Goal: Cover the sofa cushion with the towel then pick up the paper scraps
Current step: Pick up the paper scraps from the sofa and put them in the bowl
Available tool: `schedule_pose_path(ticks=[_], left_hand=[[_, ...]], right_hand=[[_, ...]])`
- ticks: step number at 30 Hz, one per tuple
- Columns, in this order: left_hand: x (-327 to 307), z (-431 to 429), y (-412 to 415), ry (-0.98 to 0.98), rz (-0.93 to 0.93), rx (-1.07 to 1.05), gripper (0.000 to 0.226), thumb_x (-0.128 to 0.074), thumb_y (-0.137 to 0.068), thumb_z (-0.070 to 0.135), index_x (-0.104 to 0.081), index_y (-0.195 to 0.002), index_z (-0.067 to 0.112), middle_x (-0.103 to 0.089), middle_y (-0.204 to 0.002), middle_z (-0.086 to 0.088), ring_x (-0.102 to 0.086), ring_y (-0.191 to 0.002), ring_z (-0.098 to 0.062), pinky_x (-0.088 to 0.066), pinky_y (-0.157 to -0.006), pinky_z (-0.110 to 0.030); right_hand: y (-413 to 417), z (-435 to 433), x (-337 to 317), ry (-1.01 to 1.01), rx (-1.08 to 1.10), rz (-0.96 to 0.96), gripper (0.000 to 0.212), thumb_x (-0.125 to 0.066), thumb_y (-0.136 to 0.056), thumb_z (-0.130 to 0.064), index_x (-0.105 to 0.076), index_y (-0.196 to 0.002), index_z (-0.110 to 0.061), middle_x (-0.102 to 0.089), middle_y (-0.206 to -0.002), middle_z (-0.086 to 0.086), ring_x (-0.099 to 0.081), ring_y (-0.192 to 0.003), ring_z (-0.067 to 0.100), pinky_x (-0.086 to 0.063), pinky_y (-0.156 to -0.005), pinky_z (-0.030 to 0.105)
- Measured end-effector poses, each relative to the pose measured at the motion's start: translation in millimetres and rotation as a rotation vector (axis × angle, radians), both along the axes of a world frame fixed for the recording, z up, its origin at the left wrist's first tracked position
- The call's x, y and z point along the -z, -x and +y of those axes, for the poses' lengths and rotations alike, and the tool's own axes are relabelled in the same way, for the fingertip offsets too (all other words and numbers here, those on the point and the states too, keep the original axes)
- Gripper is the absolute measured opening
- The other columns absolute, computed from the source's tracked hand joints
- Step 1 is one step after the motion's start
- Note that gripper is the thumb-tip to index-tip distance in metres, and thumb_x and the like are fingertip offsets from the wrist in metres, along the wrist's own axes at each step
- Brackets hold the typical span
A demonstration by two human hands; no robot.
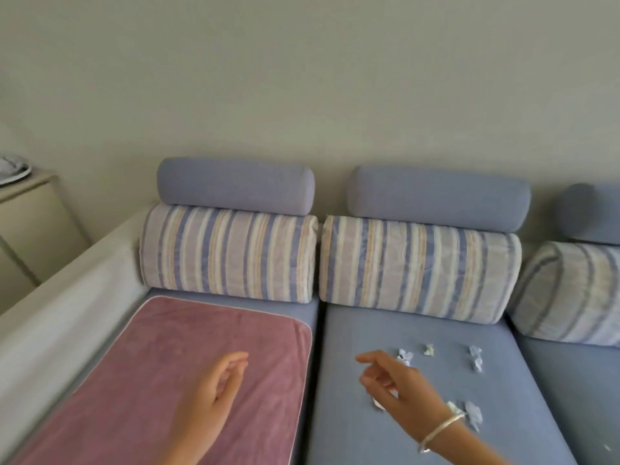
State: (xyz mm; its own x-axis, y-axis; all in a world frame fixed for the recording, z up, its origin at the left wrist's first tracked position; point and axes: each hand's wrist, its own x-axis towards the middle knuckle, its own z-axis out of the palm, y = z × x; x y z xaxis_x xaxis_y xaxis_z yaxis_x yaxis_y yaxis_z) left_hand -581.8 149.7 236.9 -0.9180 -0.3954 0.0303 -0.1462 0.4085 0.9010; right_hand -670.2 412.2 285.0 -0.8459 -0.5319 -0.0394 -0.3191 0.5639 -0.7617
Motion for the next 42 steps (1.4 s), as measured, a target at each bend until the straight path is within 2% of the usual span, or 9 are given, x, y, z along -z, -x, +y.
schedule_pose_path(ticks=[5,10,13,17,24,27,30,34,42], left_hand=[[12,44,88,-0.060,0.051,0.046,0.037,-0.048,-0.056,0.083,-0.053,-0.090,0.068,-0.060,-0.097,0.043,-0.062,-0.097,0.000,-0.046,-0.084,-0.013],[17,91,154,-0.087,0.006,0.126,0.027,-0.049,-0.064,0.063,-0.048,-0.088,0.074,-0.057,-0.097,0.047,-0.058,-0.092,0.016,-0.041,-0.077,0.004],[25,113,184,-0.073,-0.039,0.181,0.035,-0.052,-0.069,0.044,-0.048,-0.082,0.075,-0.057,-0.089,0.049,-0.056,-0.086,0.021,-0.038,-0.075,0.007],[49,130,208,-0.064,-0.120,0.239,0.033,-0.050,-0.066,0.048,-0.047,-0.084,0.075,-0.057,-0.088,0.049,-0.058,-0.083,0.020,-0.038,-0.075,0.006],[113,167,244,0.028,-0.261,0.419,0.035,-0.053,-0.080,0.040,-0.046,-0.086,0.074,-0.054,-0.088,0.051,-0.051,-0.084,0.029,-0.037,-0.080,0.004],[149,183,249,0.077,-0.370,0.421,0.028,-0.054,-0.090,0.015,-0.057,-0.100,0.041,-0.064,-0.099,0.020,-0.059,-0.099,0.008,-0.043,-0.089,-0.019],[185,198,257,0.168,-0.471,0.410,0.026,-0.051,-0.092,0.014,-0.058,-0.117,0.009,-0.062,-0.117,-0.004,-0.057,-0.113,-0.020,-0.039,-0.095,-0.029],[240,219,258,0.238,-0.594,0.402,0.029,-0.051,-0.091,0.012,-0.057,-0.118,0.004,-0.060,-0.122,-0.012,-0.055,-0.115,-0.026,-0.039,-0.098,-0.035],[341,261,251,0.456,-0.834,0.365,0.038,-0.062,-0.083,0.014,-0.053,-0.119,0.007,-0.046,-0.131,-0.015,-0.043,-0.121,-0.037,-0.040,-0.095,-0.044]], right_hand=[[68,42,5,-0.012,0.062,-0.041,0.048,-0.044,-0.075,-0.036,-0.033,-0.094,-0.078,-0.051,-0.087,-0.049,-0.059,-0.082,-0.010,-0.045,-0.074,0.004],[118,97,12,-0.012,0.216,-0.127,0.022,-0.050,-0.081,-0.029,-0.047,-0.089,-0.049,-0.055,-0.081,-0.045,-0.060,-0.075,-0.008,-0.044,-0.067,0.004],[129,129,19,-0.024,0.329,-0.163,0.048,-0.056,-0.086,-0.013,-0.054,-0.085,-0.062,-0.057,-0.078,-0.042,-0.060,-0.072,-0.008,-0.045,-0.066,0.005],[132,159,29,-0.059,0.442,-0.199,0.079,-0.055,-0.088,-0.010,-0.026,-0.087,-0.083,-0.051,-0.086,-0.049,-0.058,-0.080,-0.014,-0.045,-0.068,0.002],[142,194,74,-0.223,0.610,-0.320,0.048,-0.053,-0.090,-0.010,-0.049,-0.087,-0.058,-0.063,-0.076,-0.018,-0.058,-0.075,-0.011,-0.045,-0.069,0.006],[156,207,114,-0.289,0.627,-0.389,0.024,-0.051,-0.092,-0.016,-0.045,-0.109,-0.033,-0.057,-0.096,-0.005,-0.055,-0.075,0.005,-0.040,-0.074,0.015],[178,225,161,-0.375,0.676,-0.468,0.037,-0.051,-0.092,-0.019,-0.044,-0.128,-0.017,-0.057,-0.106,0.002,-0.057,-0.089,0.021,-0.042,-0.080,0.024],[196,250,233,-0.451,0.699,-0.584,0.044,-0.053,-0.091,-0.017,-0.042,-0.132,-0.009,-0.057,-0.123,0.016,-0.055,-0.112,0.031,-0.040,-0.093,0.032],[227,276,349,-0.629,0.497,-0.646,0.051,-0.049,-0.093,-0.023,-0.029,-0.140,-0.019,-0.035,-0.141,0.013,-0.054,-0.113,0.037,-0.047,-0.091,0.042]])
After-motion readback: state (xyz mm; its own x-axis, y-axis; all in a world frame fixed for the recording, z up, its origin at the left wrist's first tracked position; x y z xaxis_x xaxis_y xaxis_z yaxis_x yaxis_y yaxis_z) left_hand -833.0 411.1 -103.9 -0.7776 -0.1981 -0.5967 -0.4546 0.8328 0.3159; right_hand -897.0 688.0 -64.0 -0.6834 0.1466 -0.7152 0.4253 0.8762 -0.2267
